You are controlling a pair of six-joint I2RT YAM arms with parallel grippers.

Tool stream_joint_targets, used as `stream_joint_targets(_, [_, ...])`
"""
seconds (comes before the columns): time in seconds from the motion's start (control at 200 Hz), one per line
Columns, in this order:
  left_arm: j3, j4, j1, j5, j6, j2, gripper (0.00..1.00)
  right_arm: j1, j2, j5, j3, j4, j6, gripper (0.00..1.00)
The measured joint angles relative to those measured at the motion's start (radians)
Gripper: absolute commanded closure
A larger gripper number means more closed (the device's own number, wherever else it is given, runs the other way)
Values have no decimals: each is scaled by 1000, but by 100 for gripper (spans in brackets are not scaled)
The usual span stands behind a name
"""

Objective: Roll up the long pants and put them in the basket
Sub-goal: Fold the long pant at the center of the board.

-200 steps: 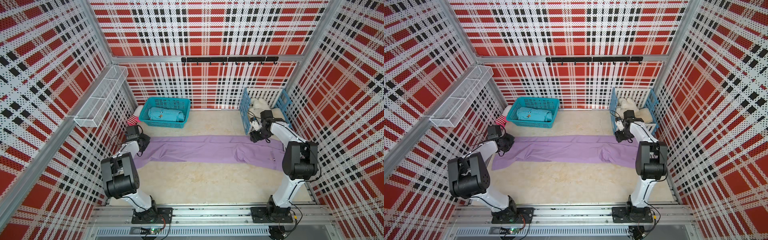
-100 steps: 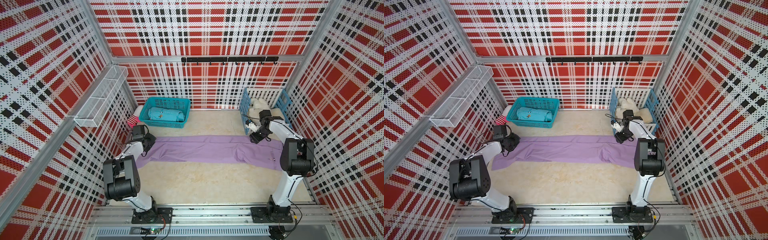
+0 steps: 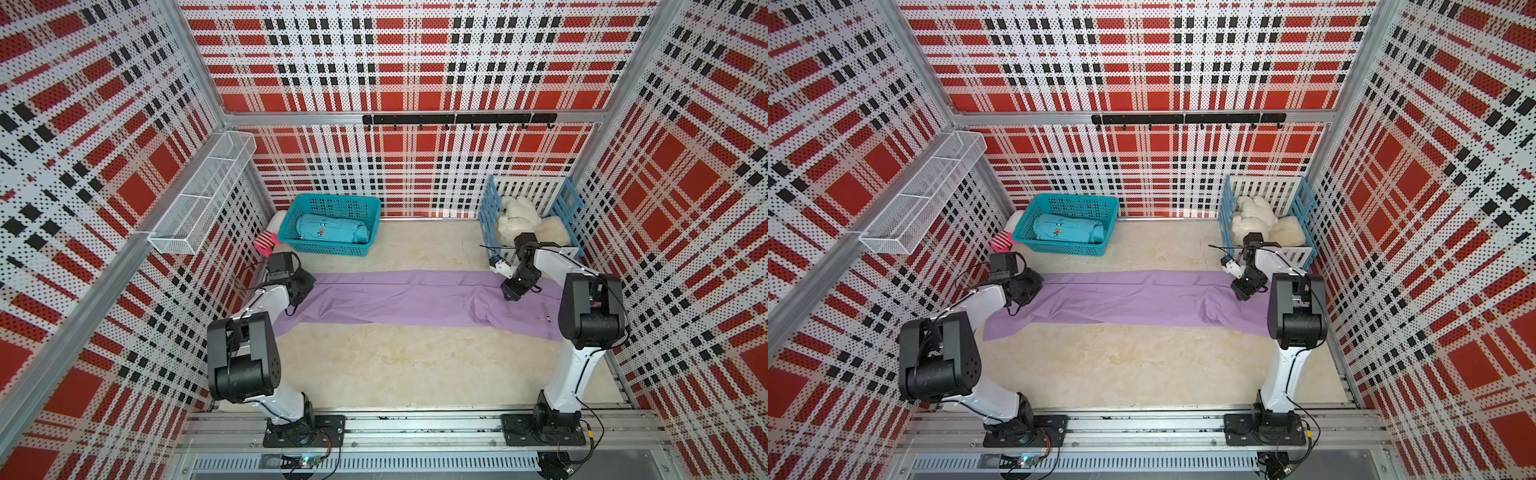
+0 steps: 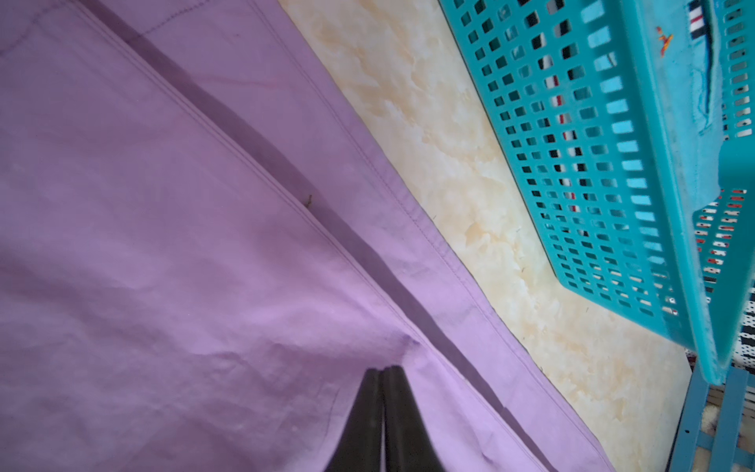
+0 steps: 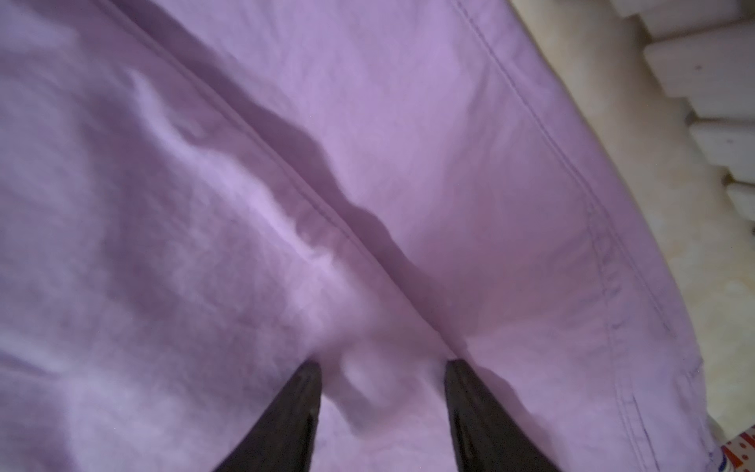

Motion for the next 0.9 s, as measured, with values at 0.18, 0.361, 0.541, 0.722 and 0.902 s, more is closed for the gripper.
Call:
stream_joint_targets(0.18, [0,0,0,0,6,0,92,0,34,23,1,8,-1,51])
stream_joint_targets(0.361, [0,0,-1,0,9,0,92,2,37,46,3,18,-2,84])
stream_joint_targets(0.541, [-1,0,-4,-1,9,0,92,4,35,65,0,35,18,100])
stream_joint_targets(0.722, [-11,0,-6,-7,9,0,92,13,-32,74,-27,72,23,100])
stream_joint_targets(0.902, [-11,0,-6,-16,8,0,92,32,-134,101,-25,119,23,100])
